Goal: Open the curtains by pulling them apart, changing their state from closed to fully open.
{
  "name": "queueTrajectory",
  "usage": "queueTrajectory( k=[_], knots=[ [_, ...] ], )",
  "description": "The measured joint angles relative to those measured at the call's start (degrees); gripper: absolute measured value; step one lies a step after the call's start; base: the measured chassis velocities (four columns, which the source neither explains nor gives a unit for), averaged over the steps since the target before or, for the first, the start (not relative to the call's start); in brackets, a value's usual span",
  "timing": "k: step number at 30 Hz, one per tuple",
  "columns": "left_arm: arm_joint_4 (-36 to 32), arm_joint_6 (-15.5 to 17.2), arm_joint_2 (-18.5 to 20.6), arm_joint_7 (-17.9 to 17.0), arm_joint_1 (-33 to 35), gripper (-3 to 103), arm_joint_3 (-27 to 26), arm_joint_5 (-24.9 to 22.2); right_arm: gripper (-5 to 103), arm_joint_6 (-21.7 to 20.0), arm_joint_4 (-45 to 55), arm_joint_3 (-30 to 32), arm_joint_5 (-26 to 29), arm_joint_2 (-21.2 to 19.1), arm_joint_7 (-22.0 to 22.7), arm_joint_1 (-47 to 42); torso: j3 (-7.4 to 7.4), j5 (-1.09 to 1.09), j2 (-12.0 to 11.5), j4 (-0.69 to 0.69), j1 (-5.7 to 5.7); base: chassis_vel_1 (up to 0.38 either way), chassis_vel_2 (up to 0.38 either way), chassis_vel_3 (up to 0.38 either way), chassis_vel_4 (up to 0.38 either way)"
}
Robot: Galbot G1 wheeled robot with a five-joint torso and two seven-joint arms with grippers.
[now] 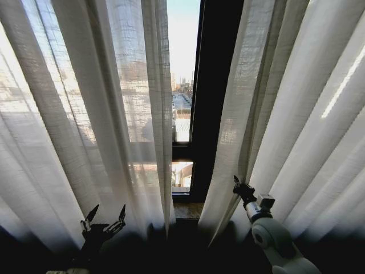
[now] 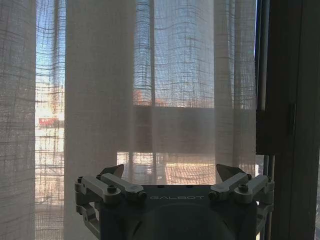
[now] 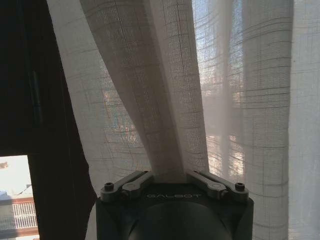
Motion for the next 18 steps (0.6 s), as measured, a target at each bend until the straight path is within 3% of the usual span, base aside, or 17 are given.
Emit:
queueTrajectory(
  k=[18],
  knots=[
    [0.0, -0.4, -0.2, 0.1, 0.1, 100, -0.4, 0.0, 0, 0.4, 0.0, 2.0, 0.0, 0.0, 0.3, -0.4, 0.00, -0.01, 0.0, 0.02, 0.00, -0.345, -0.354, 0.354, 0.354]
  ],
)
